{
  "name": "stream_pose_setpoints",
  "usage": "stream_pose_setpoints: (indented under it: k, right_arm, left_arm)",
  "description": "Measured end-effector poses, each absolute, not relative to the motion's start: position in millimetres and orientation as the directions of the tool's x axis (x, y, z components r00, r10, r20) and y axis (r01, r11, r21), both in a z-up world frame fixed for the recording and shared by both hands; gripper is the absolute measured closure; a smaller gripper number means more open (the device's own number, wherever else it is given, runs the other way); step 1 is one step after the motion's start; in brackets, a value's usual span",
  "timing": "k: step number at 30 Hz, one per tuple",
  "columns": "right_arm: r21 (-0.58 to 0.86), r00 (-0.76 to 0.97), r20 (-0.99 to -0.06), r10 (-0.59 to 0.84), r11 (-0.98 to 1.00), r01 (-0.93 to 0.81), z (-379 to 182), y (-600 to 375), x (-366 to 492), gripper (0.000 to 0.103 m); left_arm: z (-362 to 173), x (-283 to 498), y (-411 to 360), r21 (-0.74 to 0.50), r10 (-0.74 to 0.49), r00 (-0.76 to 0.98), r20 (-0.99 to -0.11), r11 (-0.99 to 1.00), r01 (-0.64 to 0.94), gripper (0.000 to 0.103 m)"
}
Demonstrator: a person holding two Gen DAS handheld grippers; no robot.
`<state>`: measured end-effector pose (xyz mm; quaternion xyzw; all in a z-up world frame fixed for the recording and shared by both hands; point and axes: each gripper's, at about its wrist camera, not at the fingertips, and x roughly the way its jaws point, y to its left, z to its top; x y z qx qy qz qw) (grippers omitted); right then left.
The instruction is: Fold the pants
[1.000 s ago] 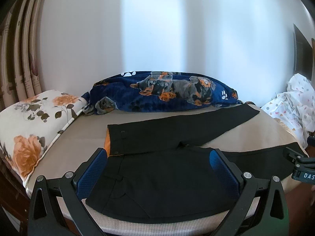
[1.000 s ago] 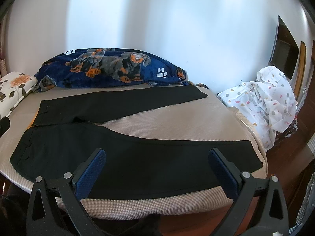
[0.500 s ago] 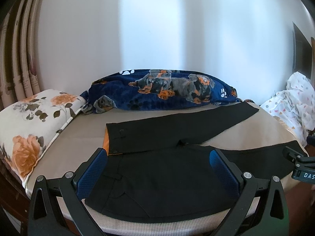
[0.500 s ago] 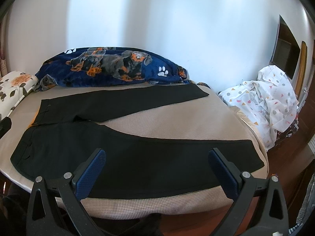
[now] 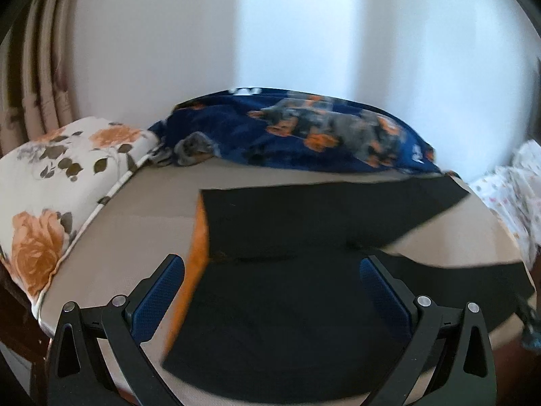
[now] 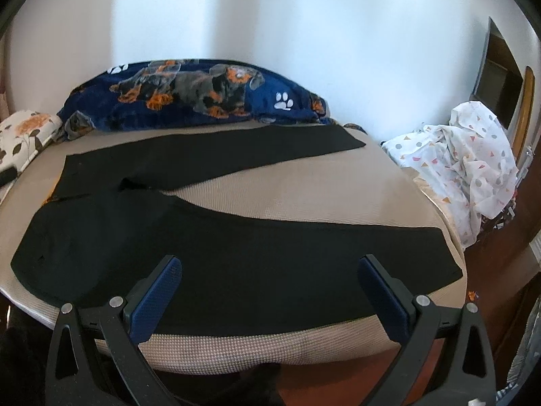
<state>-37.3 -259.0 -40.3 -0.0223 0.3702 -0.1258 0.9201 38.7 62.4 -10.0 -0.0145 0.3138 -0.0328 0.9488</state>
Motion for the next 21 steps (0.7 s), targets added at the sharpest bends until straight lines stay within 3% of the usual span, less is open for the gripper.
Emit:
stream_pose_setpoints:
  k: [4, 7, 9, 11, 13, 14, 15, 16, 21]
  right_arm:
    - [-0.157, 0.677, -0.694, -0.247, 0.969, 0.192, -44.8, -252.8, -19.8, 0.0]
    - [-0.174, 0.662, -0.71, -0.241, 0.97, 0.167, -51.5, -242.9, -1.7, 0.0]
    - [-0.185, 0.647, -0.725, -0.236, 0.972, 0.147, -58.1, -235.4, 11.0, 0.0]
    - [-0.192, 0.63, -0.741, -0.231, 0.973, 0.13, -64.9, -229.0, 22.9, 0.0]
    - [-0.202, 0.613, -0.757, -0.226, 0.973, 0.109, -73.2, -222.3, 34.4, 0.0]
    - [-0.207, 0.604, -0.765, -0.224, 0.973, 0.099, -77.0, -219.1, 39.6, 0.001]
    - [-0.211, 0.595, -0.772, -0.222, 0.973, 0.089, -81.2, -215.8, 43.9, 0.001]
    - [-0.215, 0.589, -0.778, -0.221, 0.973, 0.081, -84.9, -213.4, 47.6, 0.001]
    - [-0.234, 0.555, -0.801, -0.226, 0.97, 0.057, -100.9, -204.8, 62.0, 0.001]
  left_arm:
    - [-16.7, 96.7, 101.6, -0.092, -0.162, 0.766, -0.622, 0.987, 0.134, 0.001]
    - [-32.3, 150.6, 137.5, -0.231, -0.314, 0.683, -0.66, 0.949, 0.213, 0.002]
    - [-41.8, 180.6, 156.7, -0.232, -0.275, 0.664, -0.695, 0.96, 0.154, 0.002]
    - [-53.4, 209.6, 176.6, -0.26, -0.279, 0.64, -0.716, 0.957, 0.126, 0.017]
    - [-73.0, 248.2, 195.5, -0.293, -0.3, 0.572, -0.764, 0.95, 0.107, 0.047]
    - [-81.5, 263.5, 201.2, -0.304, -0.307, 0.539, -0.784, 0.948, 0.096, 0.055]
    - [-89.9, 276.5, 206.7, -0.314, -0.313, 0.511, -0.801, 0.945, 0.086, 0.074]
    - [-98.8, 290.7, 212.4, -0.322, -0.316, 0.48, -0.818, 0.944, 0.073, 0.083]
    - [-122.9, 338.3, 234.0, -0.368, -0.353, 0.428, -0.832, 0.929, 0.05, 0.083]
